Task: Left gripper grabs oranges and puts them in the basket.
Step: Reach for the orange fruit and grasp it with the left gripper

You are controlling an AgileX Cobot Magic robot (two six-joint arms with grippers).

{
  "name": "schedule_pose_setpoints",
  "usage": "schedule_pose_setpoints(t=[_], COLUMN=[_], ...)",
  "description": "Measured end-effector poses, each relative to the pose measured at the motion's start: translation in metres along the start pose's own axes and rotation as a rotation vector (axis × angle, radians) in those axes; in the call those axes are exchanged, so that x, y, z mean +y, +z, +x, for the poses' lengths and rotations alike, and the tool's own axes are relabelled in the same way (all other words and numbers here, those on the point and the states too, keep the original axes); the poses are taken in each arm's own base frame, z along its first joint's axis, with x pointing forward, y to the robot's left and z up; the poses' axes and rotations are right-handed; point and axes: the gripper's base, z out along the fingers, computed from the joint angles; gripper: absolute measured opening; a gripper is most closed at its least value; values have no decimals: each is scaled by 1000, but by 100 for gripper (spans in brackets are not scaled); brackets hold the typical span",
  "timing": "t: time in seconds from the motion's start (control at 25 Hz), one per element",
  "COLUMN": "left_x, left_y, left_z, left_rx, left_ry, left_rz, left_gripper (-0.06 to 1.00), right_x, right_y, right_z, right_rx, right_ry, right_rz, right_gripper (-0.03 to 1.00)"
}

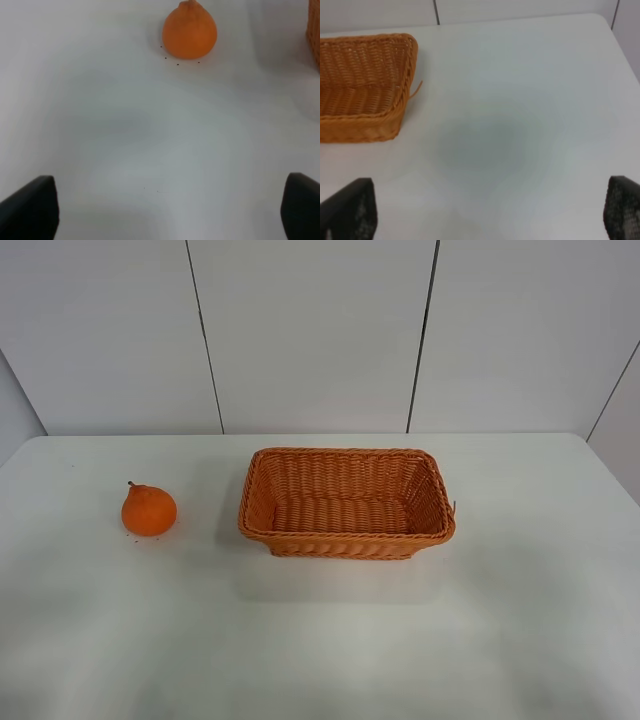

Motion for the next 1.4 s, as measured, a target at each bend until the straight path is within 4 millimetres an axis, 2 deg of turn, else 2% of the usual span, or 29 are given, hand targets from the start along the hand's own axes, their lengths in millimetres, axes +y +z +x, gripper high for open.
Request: schedule_pose_setpoints(t=[0.76, 0.92, 1.08, 1.4], left_x=[0, -1, -3, -18], left_y=[1, 12, 43, 139], left_z=[-1, -18, -45, -93], left_rx=[4, 34, 95, 290], left_ry=[0, 6, 14, 29], left_rz=[0, 3, 14, 116], left_gripper=[99, 99, 99, 99], right_x=[0, 0, 0, 0], right_y=[0, 0, 0, 0], right_z=[0, 0, 0, 0], right_rx=[0, 0, 0, 0], right_ry=[0, 0, 0, 0], right_rz=[0, 0, 0, 0], right_gripper=[69, 69, 69, 69])
